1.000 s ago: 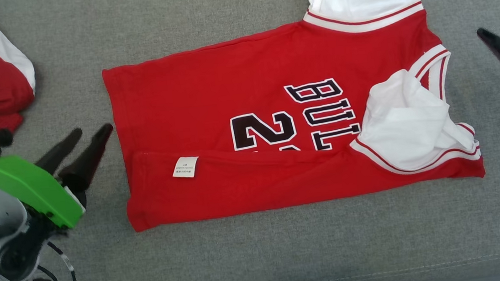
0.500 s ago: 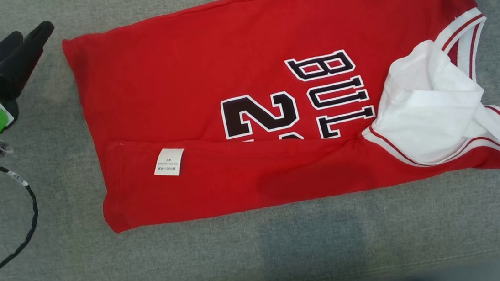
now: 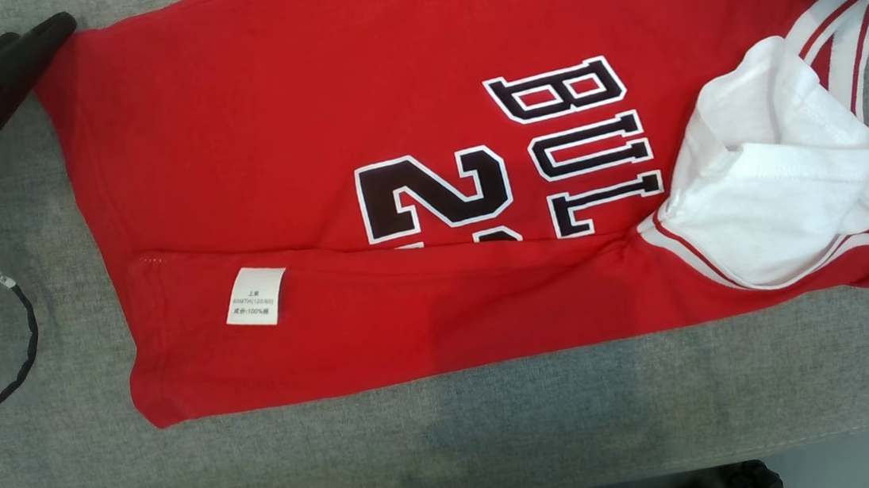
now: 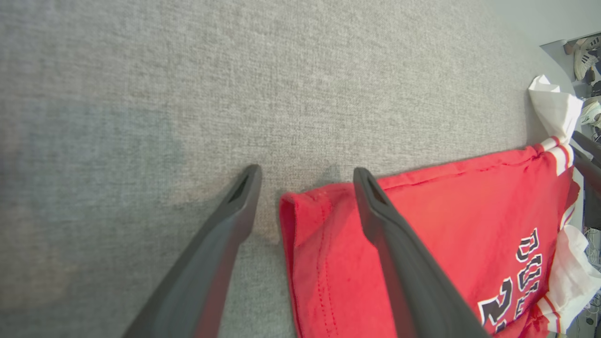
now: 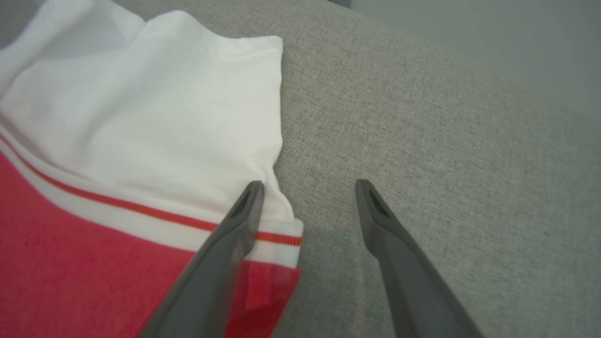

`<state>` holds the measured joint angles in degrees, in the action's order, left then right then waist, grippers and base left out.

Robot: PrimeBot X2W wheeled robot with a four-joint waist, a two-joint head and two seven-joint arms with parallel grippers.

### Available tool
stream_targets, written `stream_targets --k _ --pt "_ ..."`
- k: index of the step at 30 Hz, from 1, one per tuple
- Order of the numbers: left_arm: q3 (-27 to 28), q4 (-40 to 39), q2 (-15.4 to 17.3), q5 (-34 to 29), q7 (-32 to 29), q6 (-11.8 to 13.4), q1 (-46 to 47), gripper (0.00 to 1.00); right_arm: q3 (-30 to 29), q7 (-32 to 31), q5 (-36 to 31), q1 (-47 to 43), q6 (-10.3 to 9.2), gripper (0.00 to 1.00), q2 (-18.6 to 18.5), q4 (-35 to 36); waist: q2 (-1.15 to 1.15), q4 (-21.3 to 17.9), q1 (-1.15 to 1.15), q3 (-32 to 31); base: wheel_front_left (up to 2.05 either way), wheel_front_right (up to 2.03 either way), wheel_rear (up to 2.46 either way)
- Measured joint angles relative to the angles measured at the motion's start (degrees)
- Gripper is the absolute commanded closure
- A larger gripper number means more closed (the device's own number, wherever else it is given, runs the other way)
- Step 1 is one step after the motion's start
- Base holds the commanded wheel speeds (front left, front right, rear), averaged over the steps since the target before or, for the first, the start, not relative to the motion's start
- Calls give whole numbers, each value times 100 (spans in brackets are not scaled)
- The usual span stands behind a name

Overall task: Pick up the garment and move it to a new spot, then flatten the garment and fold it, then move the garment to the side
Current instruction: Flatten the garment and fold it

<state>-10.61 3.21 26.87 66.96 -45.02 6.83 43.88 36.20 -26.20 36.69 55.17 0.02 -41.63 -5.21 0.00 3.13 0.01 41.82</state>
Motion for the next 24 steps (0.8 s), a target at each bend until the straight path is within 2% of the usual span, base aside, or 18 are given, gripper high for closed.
stream_targets --k 13,24 --pt "-97 230 -42 218 -444 1 250 0 149 246 -154 195 148 0 246 -728 0 105 0 -86 0 0 0" --pt "-208 202 -79 372 -693 1 266 0 307 281 -224 458 300 0 502 -1069 0 227 0 -145 0 0 0"
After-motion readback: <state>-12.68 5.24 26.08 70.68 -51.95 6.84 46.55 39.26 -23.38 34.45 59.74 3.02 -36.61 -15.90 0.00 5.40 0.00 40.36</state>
